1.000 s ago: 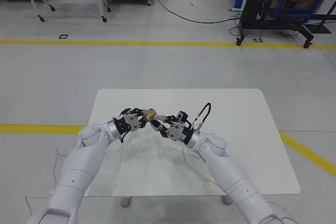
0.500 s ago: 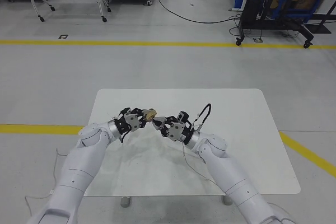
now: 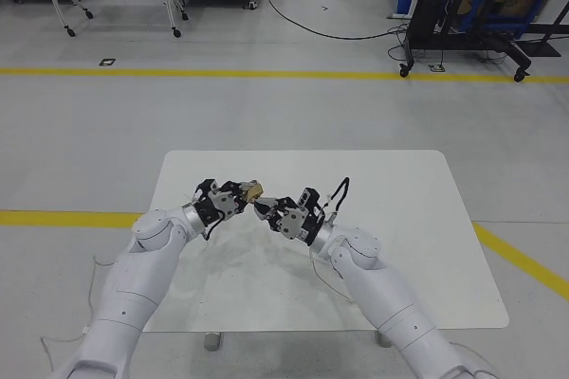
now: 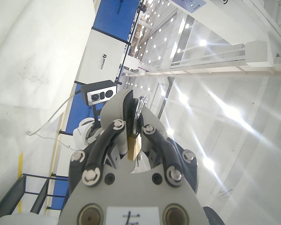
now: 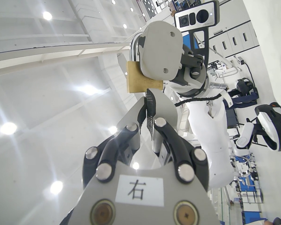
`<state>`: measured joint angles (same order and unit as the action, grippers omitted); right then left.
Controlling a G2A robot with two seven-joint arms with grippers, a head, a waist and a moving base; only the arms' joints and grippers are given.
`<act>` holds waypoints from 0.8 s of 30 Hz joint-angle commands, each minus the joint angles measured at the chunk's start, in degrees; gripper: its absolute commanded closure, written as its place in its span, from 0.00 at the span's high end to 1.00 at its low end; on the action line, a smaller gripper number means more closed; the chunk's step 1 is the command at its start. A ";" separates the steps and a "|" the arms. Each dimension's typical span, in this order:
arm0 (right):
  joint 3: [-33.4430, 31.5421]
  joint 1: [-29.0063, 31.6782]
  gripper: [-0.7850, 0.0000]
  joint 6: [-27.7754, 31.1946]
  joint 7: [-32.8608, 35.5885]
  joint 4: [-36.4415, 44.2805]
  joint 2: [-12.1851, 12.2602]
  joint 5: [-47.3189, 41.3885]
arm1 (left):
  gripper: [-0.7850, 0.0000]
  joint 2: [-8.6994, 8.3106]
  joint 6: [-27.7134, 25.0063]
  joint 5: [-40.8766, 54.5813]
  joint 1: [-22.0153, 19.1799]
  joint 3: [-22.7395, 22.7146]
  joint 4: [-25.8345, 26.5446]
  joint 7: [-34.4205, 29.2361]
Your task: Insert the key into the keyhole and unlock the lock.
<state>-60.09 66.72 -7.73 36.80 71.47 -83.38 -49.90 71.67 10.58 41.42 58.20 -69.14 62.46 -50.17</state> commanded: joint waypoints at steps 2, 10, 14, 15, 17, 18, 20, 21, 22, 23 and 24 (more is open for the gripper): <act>0.04 0.16 0.04 0.36 -1.10 0.25 0.00 0.58 | 0.00 -0.09 -0.55 -1.05 0.56 0.11 1.14 0.86; 0.63 0.34 0.00 1.80 -4.89 0.86 -0.10 3.27 | 0.00 -0.31 -1.45 -2.74 1.08 -0.09 2.40 2.12; -0.16 0.60 0.00 1.16 -4.96 0.70 -0.23 -0.04 | 0.00 -0.46 -3.70 -5.27 1.66 -0.11 3.89 4.21; -0.48 0.63 0.00 0.64 -4.70 0.48 -0.28 -1.58 | 0.00 -0.49 -4.50 -5.81 1.89 -0.16 4.37 4.66; -1.15 0.57 0.00 -0.77 -3.95 -0.14 -0.41 -5.12 | 0.00 -0.58 -6.50 -6.98 2.47 -0.32 5.47 5.34; -1.47 0.54 0.00 -1.74 -3.38 -0.55 -0.49 -7.26 | 0.00 -0.63 -7.49 -7.46 2.80 -0.46 6.00 5.74; -2.29 0.29 0.00 -3.70 -2.25 -1.61 -0.64 -11.60 | 0.00 -0.71 -9.53 -8.22 3.55 -0.82 7.06 6.65; -2.64 0.14 0.00 -4.63 -1.71 -2.21 -0.71 -13.51 | 0.00 -0.75 -10.49 -8.53 3.99 -1.03 7.64 7.17; -2.97 -0.02 0.00 -5.69 -1.08 -2.84 -0.79 -15.55 | 0.00 -0.78 -11.35 -8.76 4.43 -1.24 8.22 7.64; -3.25 -0.27 0.00 -6.55 -0.56 -3.48 -0.83 -16.99 | 0.00 -0.82 -12.13 -8.95 4.83 -1.47 8.69 8.15; -3.39 -0.61 0.00 -7.21 -0.26 -4.09 -0.84 -17.48 | 0.00 -0.84 -12.80 -9.08 5.21 -1.69 9.14 8.66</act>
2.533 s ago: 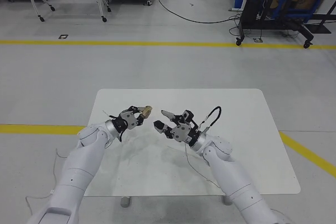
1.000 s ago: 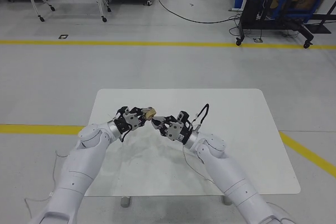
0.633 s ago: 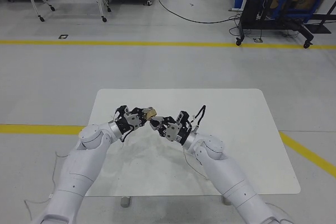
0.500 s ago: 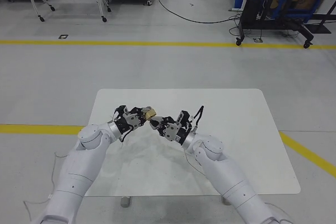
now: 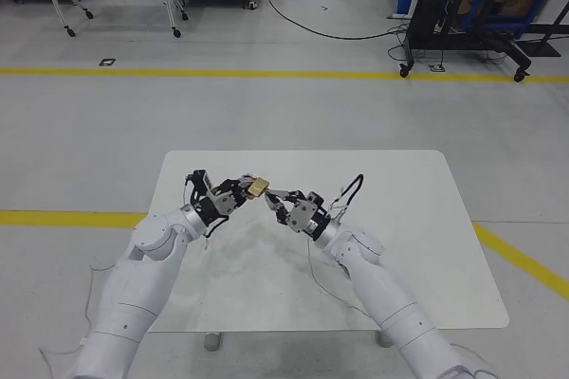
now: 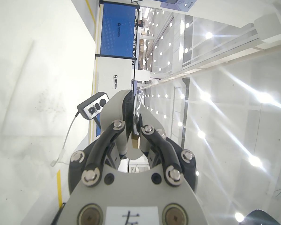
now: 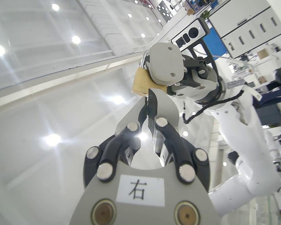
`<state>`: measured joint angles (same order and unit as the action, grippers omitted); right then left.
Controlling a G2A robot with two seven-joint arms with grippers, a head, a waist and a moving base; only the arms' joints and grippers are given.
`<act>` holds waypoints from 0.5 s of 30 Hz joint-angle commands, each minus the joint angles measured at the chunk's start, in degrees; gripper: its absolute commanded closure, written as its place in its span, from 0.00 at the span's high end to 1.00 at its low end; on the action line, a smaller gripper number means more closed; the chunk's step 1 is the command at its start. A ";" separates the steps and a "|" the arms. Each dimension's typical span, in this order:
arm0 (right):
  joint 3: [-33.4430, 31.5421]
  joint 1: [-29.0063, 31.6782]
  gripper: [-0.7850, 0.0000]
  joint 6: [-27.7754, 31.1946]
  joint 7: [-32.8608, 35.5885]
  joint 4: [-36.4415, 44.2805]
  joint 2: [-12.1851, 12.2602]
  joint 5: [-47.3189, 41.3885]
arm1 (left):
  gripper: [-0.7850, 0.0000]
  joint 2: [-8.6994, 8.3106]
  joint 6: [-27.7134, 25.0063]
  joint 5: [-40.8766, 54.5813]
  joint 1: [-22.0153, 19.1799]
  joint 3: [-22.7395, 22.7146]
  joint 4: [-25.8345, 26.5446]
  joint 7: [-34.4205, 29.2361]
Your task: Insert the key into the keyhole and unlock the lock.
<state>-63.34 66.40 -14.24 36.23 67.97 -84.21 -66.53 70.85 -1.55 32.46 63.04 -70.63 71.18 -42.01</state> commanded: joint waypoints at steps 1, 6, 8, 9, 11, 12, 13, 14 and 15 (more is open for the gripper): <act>-0.22 -0.51 0.00 -1.30 0.69 -1.11 -0.04 -1.54 | 0.00 -0.05 -1.28 -0.32 0.69 -0.39 0.79 0.91; -0.37 -1.44 0.00 -3.70 2.18 -3.08 -0.23 -4.59 | 0.00 -0.16 -3.73 -2.12 1.84 -0.83 2.41 2.76; -0.33 -1.75 0.00 -4.03 2.48 -3.61 -0.29 -4.98 | 0.00 -0.19 -4.08 -2.84 2.15 -0.86 2.89 3.30; -0.30 -1.86 0.00 -4.12 2.64 -3.83 -0.31 -5.12 | 0.00 -0.20 -4.35 -3.20 2.26 -0.91 3.11 3.66; -0.31 -2.04 0.00 -4.08 2.65 -4.22 -0.35 -5.34 | 0.00 -0.22 -4.67 -3.97 2.50 -0.87 3.47 4.13; -0.33 -2.10 0.25 -3.90 2.50 -4.32 -0.38 -5.38 | 0.00 -0.23 -4.61 -4.31 2.58 -0.85 3.60 4.41; -0.33 -2.15 0.41 -3.52 2.20 -4.37 -0.38 -5.10 | 0.00 -0.23 -4.53 -4.65 2.65 -0.80 3.74 4.71; -0.38 -2.20 0.53 -2.89 1.69 -4.34 -0.36 -4.57 | 0.00 -0.24 -4.38 -5.23 2.68 -0.74 3.85 5.05; -0.53 -2.20 0.80 -1.91 1.10 -4.16 -0.32 -3.83 | 0.00 -0.27 -4.02 -6.13 2.62 -0.66 3.82 5.64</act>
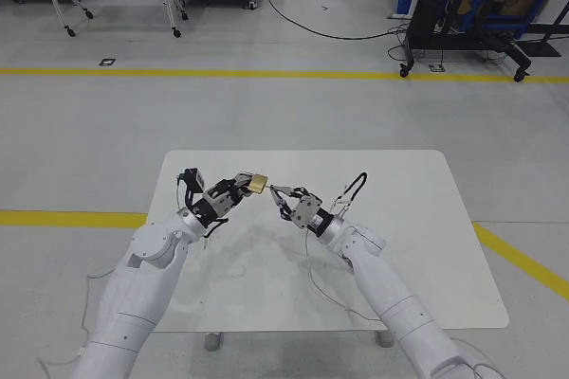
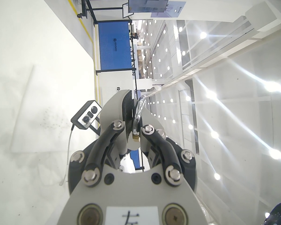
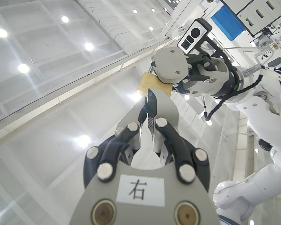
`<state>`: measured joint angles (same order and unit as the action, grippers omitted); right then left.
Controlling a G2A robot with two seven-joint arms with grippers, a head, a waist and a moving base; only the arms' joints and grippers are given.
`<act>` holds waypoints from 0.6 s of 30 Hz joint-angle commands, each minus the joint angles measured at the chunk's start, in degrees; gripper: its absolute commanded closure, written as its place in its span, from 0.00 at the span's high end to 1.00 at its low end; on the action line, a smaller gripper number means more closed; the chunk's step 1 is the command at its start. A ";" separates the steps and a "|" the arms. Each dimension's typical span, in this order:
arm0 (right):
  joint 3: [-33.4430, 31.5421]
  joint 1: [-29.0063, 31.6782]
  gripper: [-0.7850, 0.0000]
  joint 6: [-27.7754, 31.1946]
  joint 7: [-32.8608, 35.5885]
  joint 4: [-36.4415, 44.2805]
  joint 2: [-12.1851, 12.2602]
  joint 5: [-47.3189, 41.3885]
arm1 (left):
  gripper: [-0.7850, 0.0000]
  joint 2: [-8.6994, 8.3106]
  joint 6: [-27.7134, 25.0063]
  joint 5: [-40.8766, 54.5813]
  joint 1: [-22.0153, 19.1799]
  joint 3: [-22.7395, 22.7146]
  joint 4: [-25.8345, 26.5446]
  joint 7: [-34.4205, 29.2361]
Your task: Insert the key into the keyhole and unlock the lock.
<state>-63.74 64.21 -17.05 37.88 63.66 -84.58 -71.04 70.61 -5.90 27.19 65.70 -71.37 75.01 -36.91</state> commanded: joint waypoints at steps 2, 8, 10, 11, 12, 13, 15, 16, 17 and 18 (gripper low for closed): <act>-1.12 0.43 1.00 3.10 -1.81 0.74 0.26 1.73 | 0.00 -0.01 1.22 -2.14 -0.17 0.43 0.08 1.52; -8.49 4.40 1.00 6.87 -3.00 5.56 1.85 1.66 | 0.00 0.04 2.41 -7.46 -0.45 1.93 0.71 3.97; -11.37 6.58 1.00 8.67 -4.11 8.36 2.45 2.17 | 0.00 0.04 2.97 -10.97 -0.68 3.08 0.99 4.72; -12.66 7.76 1.00 9.23 -4.62 9.93 2.71 2.30 | 0.00 0.05 3.22 -13.27 -0.79 3.88 1.20 5.12; -13.91 8.92 1.00 9.98 -5.21 11.52 2.97 2.66 | 0.00 0.07 3.40 -15.69 -0.91 4.74 1.41 5.54; -14.92 10.07 1.00 10.61 -5.79 13.16 3.18 3.12 | 0.00 0.08 3.73 -18.32 -1.03 5.68 1.58 5.92; -16.47 12.14 1.00 11.65 -6.91 16.24 3.51 4.07 | 0.00 0.14 4.36 -23.58 -1.31 7.55 1.93 6.96; -16.98 12.99 1.00 12.10 -7.40 17.65 3.64 4.76 | 0.00 0.16 4.68 -26.09 -1.41 8.48 1.99 7.35; -17.36 13.78 1.00 12.54 -7.79 18.89 3.74 5.28 | 0.00 0.21 5.14 -28.21 -1.54 9.29 2.03 7.72; -17.62 14.44 1.00 12.89 -8.19 19.94 3.82 5.93 | 0.00 0.22 5.20 -30.61 -1.72 10.00 2.12 8.27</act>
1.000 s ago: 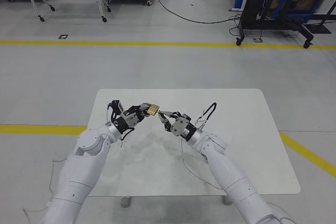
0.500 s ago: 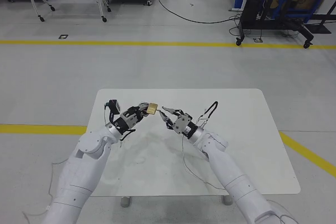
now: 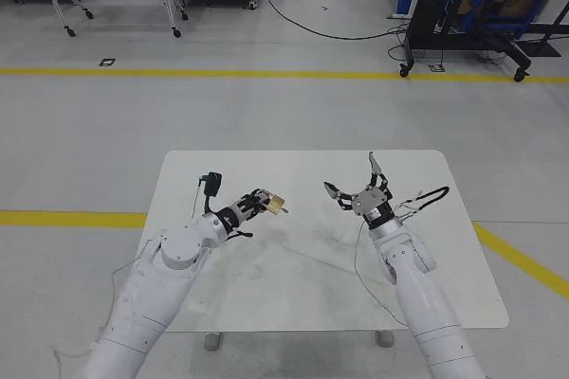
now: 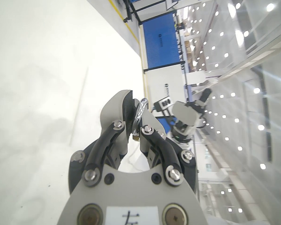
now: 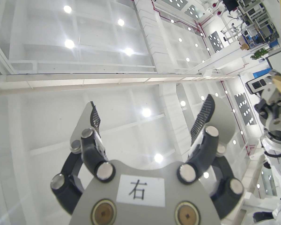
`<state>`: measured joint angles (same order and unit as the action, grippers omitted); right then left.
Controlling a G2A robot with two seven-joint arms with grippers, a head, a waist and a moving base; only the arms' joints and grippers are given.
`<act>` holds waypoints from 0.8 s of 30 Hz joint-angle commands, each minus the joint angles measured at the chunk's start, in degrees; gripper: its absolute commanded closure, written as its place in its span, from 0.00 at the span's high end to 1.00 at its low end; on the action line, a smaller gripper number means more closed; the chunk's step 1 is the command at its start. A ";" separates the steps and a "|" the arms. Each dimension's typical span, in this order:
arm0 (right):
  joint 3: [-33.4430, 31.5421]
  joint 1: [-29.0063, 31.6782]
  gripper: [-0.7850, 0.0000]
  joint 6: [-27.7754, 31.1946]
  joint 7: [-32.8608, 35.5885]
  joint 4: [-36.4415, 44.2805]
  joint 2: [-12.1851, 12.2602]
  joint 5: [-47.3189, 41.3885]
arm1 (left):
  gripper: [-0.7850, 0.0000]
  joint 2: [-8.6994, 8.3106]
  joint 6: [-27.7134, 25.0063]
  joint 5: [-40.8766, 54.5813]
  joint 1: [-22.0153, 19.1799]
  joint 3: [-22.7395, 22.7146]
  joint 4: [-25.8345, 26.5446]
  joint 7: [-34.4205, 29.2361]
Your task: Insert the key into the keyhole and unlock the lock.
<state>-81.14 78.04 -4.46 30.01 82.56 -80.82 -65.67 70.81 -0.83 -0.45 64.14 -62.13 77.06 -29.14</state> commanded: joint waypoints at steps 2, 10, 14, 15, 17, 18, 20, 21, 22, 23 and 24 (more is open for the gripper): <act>-0.35 1.55 1.00 0.89 -0.98 2.70 0.18 1.80 | 0.00 0.01 -0.16 -8.21 -0.08 2.44 0.50 1.32; 1.57 1.45 1.00 1.85 -2.98 3.53 0.14 5.26 | 0.00 0.07 -1.03 -18.24 0.50 5.62 1.15 2.12; 2.46 0.75 1.00 2.41 -3.54 2.79 0.08 6.51 | 0.00 0.51 -0.40 -22.85 0.57 8.33 1.86 3.49; 2.65 0.56 1.00 2.49 -3.67 2.51 0.05 6.62 | 0.00 0.79 0.30 -23.92 0.37 9.27 1.92 4.70; 2.94 0.16 1.00 2.59 -3.81 1.99 -0.01 6.32 | 0.00 1.55 2.33 -26.33 -0.49 11.55 1.53 7.29; 3.06 -0.01 1.00 2.65 -3.85 1.81 -0.04 6.16 | 0.00 2.02 3.56 -26.93 -1.14 12.71 1.01 8.28; 3.44 -0.25 1.00 2.91 -3.98 1.63 -0.12 6.01 | 0.00 3.04 5.65 -27.73 -2.66 14.94 -0.55 9.90; 3.65 -0.35 1.00 3.02 -4.05 1.62 -0.15 6.08 | 0.00 3.56 7.02 -27.64 -3.39 15.83 -1.67 10.48; 3.84 -0.43 1.00 3.12 -4.12 1.58 -0.17 6.23 | 0.00 4.07 8.38 -27.61 -4.11 16.70 -2.82 10.77; 3.98 -0.51 1.00 3.21 -4.26 1.55 -0.19 6.32 | 0.22 4.52 9.74 -28.02 -4.79 17.60 -4.12 10.81; 4.15 -0.58 1.00 3.27 -4.37 1.52 -0.22 6.35 | 0.42 4.91 11.07 -28.89 -5.47 18.49 -5.34 10.72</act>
<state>-77.12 77.52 -1.24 25.75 84.11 -81.02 -59.37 75.35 8.74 -28.53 59.32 -44.57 73.07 -18.31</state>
